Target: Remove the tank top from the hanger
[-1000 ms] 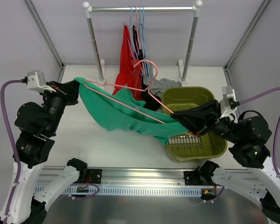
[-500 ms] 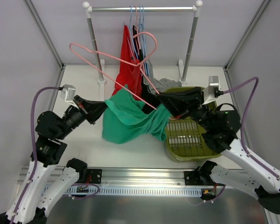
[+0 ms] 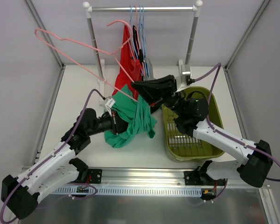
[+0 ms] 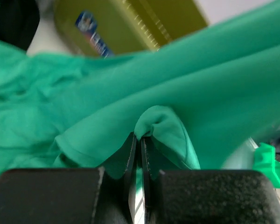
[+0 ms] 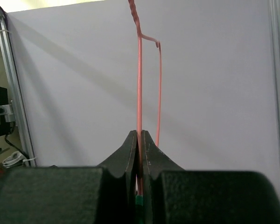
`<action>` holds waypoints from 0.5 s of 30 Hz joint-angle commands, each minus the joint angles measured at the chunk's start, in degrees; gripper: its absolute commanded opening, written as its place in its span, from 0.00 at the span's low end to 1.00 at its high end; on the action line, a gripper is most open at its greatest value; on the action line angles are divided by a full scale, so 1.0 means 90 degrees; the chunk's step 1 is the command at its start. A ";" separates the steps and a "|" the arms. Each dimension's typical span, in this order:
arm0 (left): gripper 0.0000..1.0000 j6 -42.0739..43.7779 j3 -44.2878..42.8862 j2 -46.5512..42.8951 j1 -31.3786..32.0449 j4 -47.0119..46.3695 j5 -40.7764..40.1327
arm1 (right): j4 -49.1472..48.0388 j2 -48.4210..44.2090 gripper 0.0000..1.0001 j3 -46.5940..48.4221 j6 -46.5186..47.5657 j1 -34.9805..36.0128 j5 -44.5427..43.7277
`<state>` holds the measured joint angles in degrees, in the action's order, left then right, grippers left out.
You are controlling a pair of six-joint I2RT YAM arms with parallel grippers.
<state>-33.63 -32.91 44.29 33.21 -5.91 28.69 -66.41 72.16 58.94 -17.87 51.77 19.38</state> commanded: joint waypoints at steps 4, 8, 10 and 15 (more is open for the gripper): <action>0.00 0.0337 0.0453 0.0711 0.1228 -0.0378 -0.1494 | -0.2084 0.0038 0.00 0.0746 0.1689 0.0068 -0.0840; 0.00 0.0406 0.0482 0.1454 0.2127 -0.0388 -0.2502 | -0.1996 0.0262 0.00 0.0873 0.2287 0.0068 -0.1332; 0.00 0.0328 0.0444 0.2018 0.2412 -0.0378 -0.3037 | -0.1967 0.0331 0.00 0.1019 0.2395 0.0068 -0.1362; 0.00 -0.0003 0.0463 0.2773 0.3067 -0.0378 -0.4094 | -0.1674 0.0264 0.00 0.1205 0.2541 0.0078 -0.1381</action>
<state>-32.49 -29.10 67.37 58.83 -8.84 1.61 -69.69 76.60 65.08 0.51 52.12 10.33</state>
